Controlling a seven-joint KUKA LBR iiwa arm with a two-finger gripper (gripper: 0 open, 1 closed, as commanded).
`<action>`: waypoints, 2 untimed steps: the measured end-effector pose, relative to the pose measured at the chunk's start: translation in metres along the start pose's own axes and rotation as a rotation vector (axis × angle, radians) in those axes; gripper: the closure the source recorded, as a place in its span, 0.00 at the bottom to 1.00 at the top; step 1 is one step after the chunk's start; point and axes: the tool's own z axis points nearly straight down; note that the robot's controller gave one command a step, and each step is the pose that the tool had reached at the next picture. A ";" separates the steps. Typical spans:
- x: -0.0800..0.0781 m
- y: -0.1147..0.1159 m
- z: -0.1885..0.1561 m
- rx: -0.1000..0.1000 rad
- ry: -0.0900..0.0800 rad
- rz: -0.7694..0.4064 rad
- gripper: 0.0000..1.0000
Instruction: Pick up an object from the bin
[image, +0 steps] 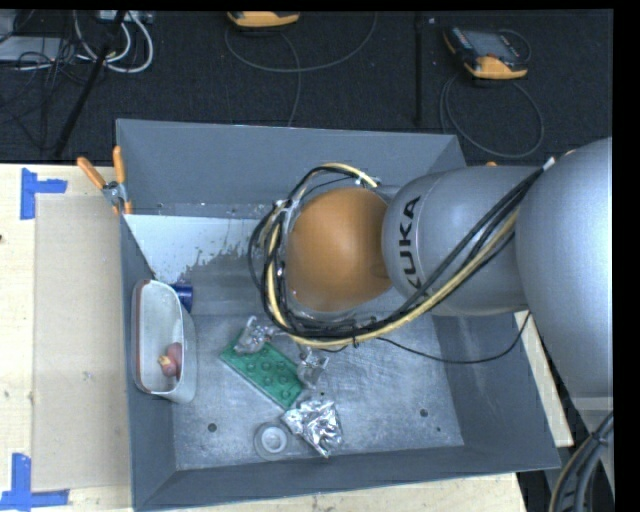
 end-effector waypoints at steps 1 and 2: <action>0.084 0.052 -0.002 0.020 -0.041 -0.095 0.00; 0.083 0.051 -0.002 0.019 -0.040 -0.096 1.00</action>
Offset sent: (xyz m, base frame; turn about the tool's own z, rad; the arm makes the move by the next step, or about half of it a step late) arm -0.1054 -0.0475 -0.0116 -0.0966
